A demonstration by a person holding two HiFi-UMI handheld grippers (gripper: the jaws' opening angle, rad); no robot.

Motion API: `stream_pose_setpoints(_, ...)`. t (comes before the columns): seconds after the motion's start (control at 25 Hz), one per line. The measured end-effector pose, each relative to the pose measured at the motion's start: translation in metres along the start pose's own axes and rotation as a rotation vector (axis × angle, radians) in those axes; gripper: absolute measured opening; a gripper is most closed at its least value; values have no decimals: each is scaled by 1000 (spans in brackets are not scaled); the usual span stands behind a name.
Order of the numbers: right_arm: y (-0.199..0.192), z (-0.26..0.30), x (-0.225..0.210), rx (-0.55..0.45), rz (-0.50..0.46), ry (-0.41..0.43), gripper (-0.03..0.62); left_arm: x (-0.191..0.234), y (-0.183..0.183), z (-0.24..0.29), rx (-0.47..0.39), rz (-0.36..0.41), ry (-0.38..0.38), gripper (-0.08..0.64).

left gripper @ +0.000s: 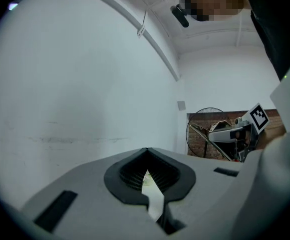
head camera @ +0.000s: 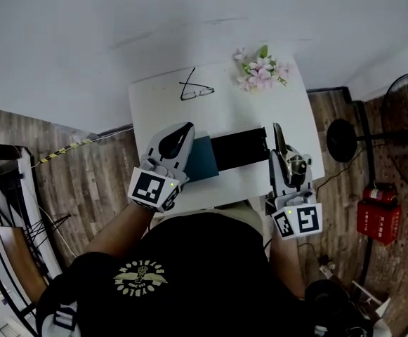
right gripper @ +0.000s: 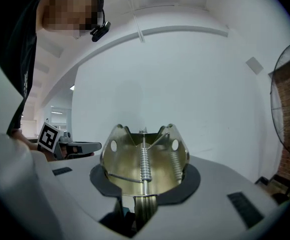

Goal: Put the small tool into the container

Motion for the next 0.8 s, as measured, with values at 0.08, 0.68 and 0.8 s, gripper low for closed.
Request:
stream_pose_setpoints(0.08,-2,16,-14,11,5,33,127,4,-2,13,12,0,28,8)
stream_pose_setpoints(0.68,-28,73,-61,89,-15,165,127,-6,-43,66,70,-29,80,8)
stream_pose_setpoints(0.8,-40,74,-56,104,-21,182,127,-10,-54,66,79,-28,68,8)
Point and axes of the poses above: the fingertips, and each gripper's own axes: z forward along the fingers, x to its left, y out of its top, the point moved 9 cm from there along -z, backward along the fingers, and after that the axes turned 3 degrees about -z, right-handed, at the moved point
